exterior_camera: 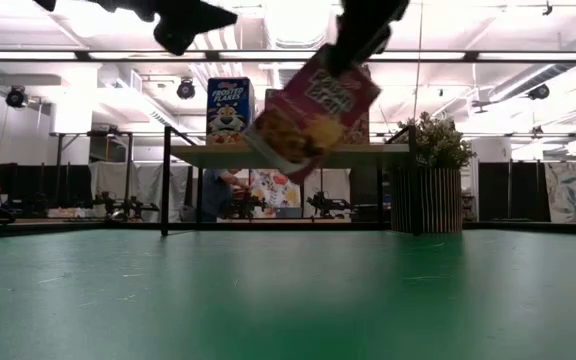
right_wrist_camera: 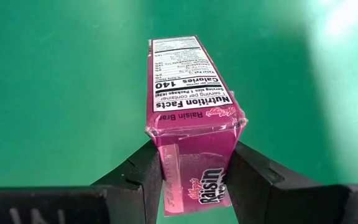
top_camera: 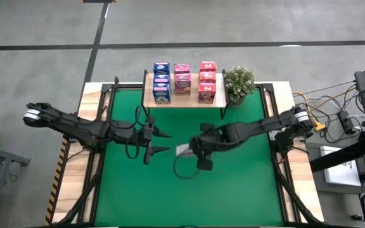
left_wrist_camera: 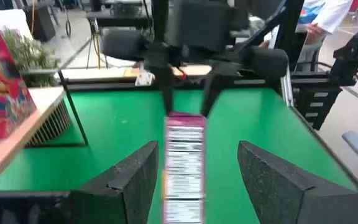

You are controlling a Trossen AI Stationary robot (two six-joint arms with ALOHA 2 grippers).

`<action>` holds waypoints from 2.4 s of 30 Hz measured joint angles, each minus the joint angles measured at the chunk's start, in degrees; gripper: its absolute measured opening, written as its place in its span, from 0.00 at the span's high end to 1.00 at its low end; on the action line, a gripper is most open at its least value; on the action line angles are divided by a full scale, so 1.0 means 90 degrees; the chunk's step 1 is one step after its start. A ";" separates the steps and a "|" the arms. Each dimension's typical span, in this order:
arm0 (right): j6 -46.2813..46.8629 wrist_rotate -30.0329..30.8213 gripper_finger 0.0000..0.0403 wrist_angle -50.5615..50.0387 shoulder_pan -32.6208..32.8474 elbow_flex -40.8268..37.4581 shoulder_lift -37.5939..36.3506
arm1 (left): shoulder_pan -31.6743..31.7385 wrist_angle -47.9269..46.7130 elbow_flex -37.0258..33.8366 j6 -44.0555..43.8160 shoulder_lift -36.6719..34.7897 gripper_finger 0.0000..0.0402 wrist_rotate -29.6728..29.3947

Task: Stack cereal on shelf
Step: Put the violet cereal box on the shelf aligned with the violet cereal boxes

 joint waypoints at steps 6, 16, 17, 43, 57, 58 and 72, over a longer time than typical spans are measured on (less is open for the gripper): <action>-0.0494 -0.0007 0.66 0.0413 -0.0345 0.0000 0.0001 | 0.0007 -0.0077 0.0000 -0.0114 0.0338 0.43 -0.0013; -0.0735 -0.0144 0.66 0.0781 -0.0390 0.0000 -0.0001 | 0.0214 0.0338 -0.0002 -0.0539 0.1219 0.41 -0.0183; -0.0735 -0.0146 0.66 0.0783 -0.0390 0.0000 -0.0001 | 0.0222 0.0336 -0.0002 -0.0539 0.1255 0.41 -0.0185; -0.1065 -0.0148 0.64 0.0928 -0.0388 0.0000 0.0001 | 0.0316 0.0427 -0.0012 -0.0038 0.1905 0.61 -0.0301; -0.1956 -0.0146 0.48 0.0008 -0.0385 0.1226 -0.0065 | 0.0306 0.1177 -0.0249 0.0619 0.1499 0.60 -0.0304; -0.2017 -0.0142 0.48 0.0012 -0.0385 0.1297 -0.0095 | 0.0306 0.1338 -0.0322 0.0671 0.1446 0.60 -0.0302; -0.2383 -0.0124 0.48 0.0419 -0.0385 0.1361 -0.0367 | 0.0304 0.3147 -0.1264 0.0880 0.0828 0.60 -0.0301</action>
